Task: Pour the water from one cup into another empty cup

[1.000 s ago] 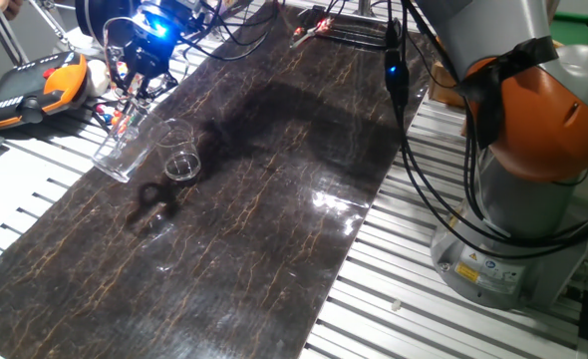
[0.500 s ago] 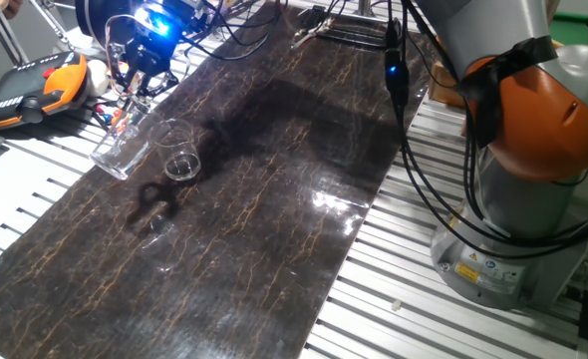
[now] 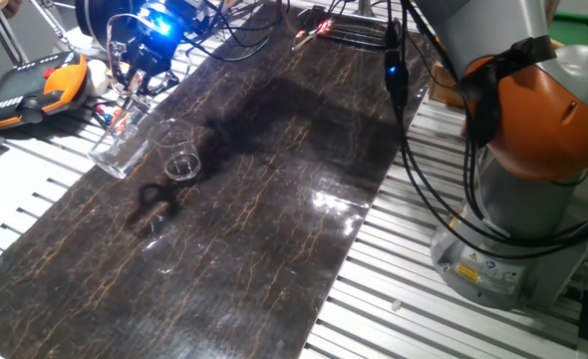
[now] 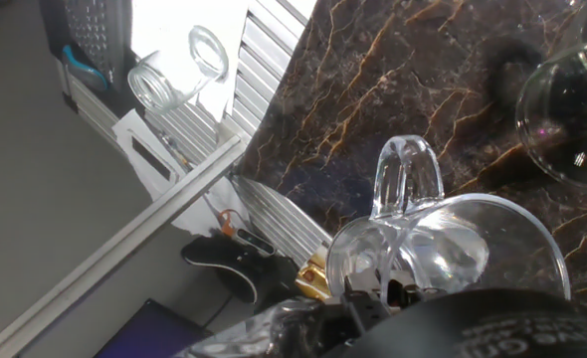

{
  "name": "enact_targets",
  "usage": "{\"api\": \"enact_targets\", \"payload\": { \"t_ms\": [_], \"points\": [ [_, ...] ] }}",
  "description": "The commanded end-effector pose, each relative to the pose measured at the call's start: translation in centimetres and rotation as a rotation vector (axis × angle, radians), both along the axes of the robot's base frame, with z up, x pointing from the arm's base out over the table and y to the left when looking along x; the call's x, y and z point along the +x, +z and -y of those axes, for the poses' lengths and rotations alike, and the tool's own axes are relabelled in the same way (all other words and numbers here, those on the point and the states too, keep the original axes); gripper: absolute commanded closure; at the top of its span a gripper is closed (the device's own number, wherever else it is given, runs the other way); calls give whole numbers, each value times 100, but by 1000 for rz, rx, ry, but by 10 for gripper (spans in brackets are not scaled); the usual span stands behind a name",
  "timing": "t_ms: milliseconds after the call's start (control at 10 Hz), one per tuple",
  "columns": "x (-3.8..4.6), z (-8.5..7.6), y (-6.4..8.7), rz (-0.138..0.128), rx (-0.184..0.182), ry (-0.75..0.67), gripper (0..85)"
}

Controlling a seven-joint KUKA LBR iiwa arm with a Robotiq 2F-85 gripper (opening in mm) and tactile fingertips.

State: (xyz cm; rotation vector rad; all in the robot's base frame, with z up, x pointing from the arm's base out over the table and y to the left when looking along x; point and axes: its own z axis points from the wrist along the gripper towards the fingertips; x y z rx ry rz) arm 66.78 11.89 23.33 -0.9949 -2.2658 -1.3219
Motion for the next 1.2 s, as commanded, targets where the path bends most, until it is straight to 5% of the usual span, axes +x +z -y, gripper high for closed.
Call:
{"api": "enact_targets", "payload": {
  "t_ms": [0, 1100],
  "points": [
    [-3, 4, 8, -2, 4, -1, 843],
    [-18, 74, -73, -47, 82, -50, 843]
  ]
}}
